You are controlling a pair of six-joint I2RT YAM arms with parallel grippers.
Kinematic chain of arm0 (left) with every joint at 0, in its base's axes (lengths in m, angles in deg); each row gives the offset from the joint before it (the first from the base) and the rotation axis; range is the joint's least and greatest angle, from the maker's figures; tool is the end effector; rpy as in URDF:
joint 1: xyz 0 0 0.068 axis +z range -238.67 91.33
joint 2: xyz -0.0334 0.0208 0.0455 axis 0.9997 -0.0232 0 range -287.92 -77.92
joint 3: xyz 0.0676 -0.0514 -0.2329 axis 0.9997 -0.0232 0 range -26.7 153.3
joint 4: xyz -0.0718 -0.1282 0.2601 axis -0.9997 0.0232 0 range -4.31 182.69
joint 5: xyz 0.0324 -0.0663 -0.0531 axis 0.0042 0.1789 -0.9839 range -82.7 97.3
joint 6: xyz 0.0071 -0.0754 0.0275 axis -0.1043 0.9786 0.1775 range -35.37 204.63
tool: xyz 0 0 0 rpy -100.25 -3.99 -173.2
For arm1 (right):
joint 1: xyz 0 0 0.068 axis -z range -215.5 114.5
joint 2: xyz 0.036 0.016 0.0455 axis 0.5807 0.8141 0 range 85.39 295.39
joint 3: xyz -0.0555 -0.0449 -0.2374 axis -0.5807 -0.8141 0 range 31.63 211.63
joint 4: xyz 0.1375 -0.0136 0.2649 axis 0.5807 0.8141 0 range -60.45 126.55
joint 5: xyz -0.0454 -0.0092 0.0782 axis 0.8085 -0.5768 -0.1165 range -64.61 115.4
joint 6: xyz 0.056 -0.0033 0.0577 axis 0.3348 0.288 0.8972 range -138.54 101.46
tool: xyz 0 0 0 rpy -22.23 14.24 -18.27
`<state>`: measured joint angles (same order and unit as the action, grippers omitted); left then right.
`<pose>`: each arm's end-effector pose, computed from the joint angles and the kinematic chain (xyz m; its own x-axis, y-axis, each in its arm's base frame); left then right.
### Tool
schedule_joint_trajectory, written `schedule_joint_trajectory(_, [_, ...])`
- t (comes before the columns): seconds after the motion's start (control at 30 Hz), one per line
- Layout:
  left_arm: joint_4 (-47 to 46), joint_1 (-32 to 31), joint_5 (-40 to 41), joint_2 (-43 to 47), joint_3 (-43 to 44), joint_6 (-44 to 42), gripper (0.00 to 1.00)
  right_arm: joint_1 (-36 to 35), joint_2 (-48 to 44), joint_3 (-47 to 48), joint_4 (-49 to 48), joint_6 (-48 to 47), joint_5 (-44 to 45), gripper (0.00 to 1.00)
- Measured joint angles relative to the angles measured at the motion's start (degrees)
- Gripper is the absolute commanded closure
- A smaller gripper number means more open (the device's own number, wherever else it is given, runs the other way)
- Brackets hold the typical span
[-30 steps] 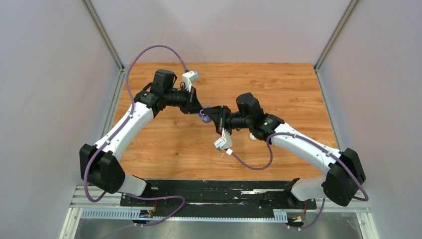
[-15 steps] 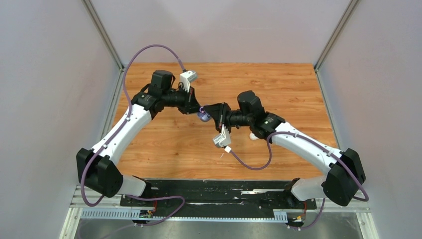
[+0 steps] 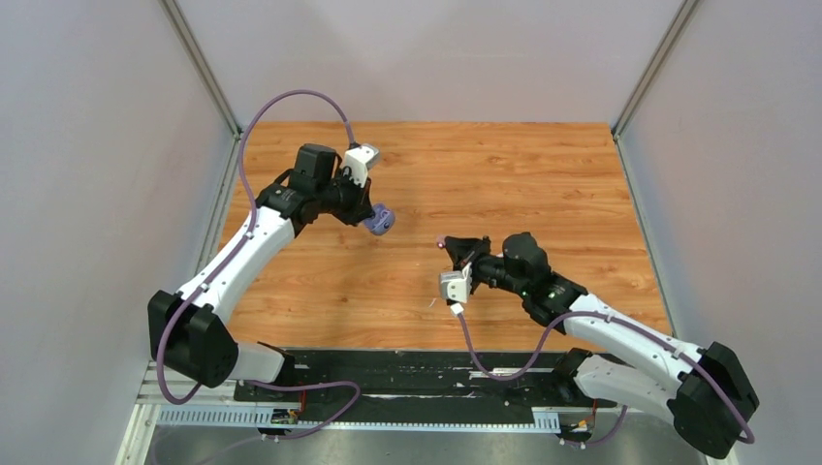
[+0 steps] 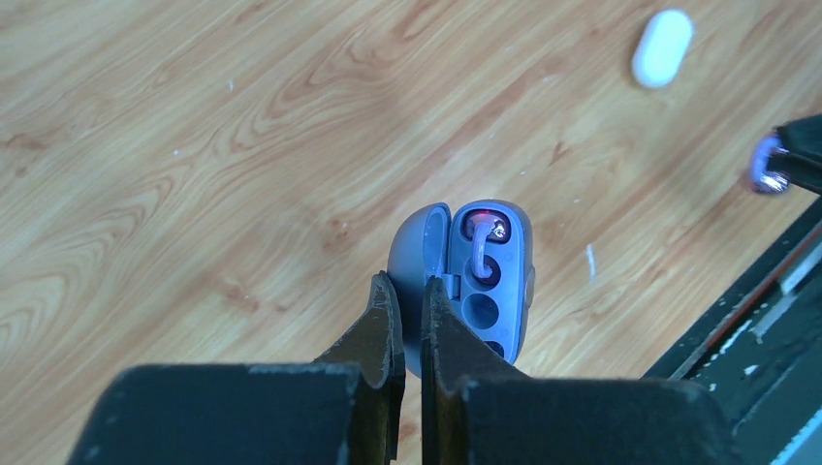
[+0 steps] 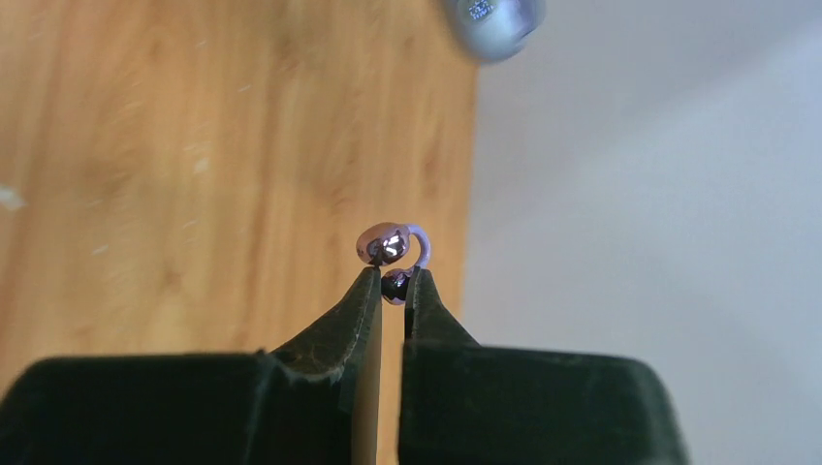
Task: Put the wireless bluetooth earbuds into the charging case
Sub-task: Place the earbud at the center of the board.
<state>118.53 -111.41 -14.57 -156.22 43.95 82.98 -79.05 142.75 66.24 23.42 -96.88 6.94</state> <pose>0.3284 -0.1658 0.2783 -0.5809 0.2724 -0.7671 0.6369 0.7390 -0.2199 0.2103 0.2304 0.2193 0.8135 -0.5085 -0.2822 -0.3795 -0.0963 -0.9202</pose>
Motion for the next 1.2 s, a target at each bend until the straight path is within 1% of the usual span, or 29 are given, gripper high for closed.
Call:
schedule_joint_trajectory(0.13, [1.20,0.00,1.95,0.00,-0.57,-2.58,1.00,0.52,0.26,-9.97,0.94,4.57,3.48,1.00])
schedule_joint_trajectory(0.2, [1.46,0.00,2.56,0.00,-0.55,-3.15,1.00,0.50,4.24,-12.72,1.70,6.36,5.16,1.00])
schedule_joint_trajectory(0.27, [1.97,0.00,2.91,0.00,-0.55,-3.45,1.00,0.50,9.68,-12.90,2.47,9.29,7.23,1.00])
schedule_joint_trajectory(0.33, [2.40,0.00,3.02,0.00,-0.52,-3.69,1.00,0.50,17.44,-9.97,4.26,14.25,10.21,1.00])
schedule_joint_trajectory(0.37, [2.62,0.00,3.04,0.00,-0.52,-3.74,1.00,0.48,19.19,-8.94,3.76,14.86,11.10,1.00])
schedule_joint_trajectory(0.43, [2.84,0.00,3.02,0.00,-0.52,-3.85,1.00,0.48,23.58,-3.85,5.11,19.10,12.52,1.00])
schedule_joint_trajectory(0.5, [2.99,0.00,2.99,0.02,-0.52,-3.87,1.00,0.48,26.01,-0.42,5.70,22.23,12.76,1.00])
schedule_joint_trajectory(0.6, [3.13,0.00,2.93,0.02,-0.37,-3.85,1.00,0.50,27.91,3.39,10.19,26.21,11.74,1.00])
schedule_joint_trajectory(0.63, [3.15,0.00,2.91,0.02,-0.26,-3.82,1.00,0.50,29.00,4.85,12.24,27.41,10.99,0.98])
schedule_joint_trajectory(0.67, [3.26,0.00,2.89,0.02,-0.07,-3.82,1.00,0.52,30.40,6.64,14.93,28.70,9.86,0.93])
schedule_joint_trajectory(0.73, [3.28,0.00,2.82,0.02,0.33,-3.80,1.00,0.83,31.85,9.33,18.53,30.34,7.82,0.80])
schedule_joint_trajectory(0.77, [3.26,0.00,2.71,0.02,0.50,-3.80,1.00,1.07,32.35,10.64,20.83,31.21,6.19,0.76])
schedule_joint_trajectory(0.9, [3.26,0.00,2.49,0.02,1.09,-3.74,1.00,2.01,32.96,13.16,28.15,33.51,1.92,0.68])
schedule_joint_trajectory(1.03, [3.37,0.00,2.38,0.02,1.49,-3.72,1.00,5.01,34.88,18.29,36.81,34.99,-2.78,0.52])
schedule_joint_trajectory(1.13, [3.82,0.00,2.25,0.02,2.27,-3.76,1.00,8.96,35.30,22.97,41.62,36.13,-6.67,0.51])
schedule_joint_trajectory(1.2, [4.20,0.00,2.19,0.02,3.02,-3.80,1.00,11.69,35.32,26.25,44.02,37.00,-9.77,0.52])
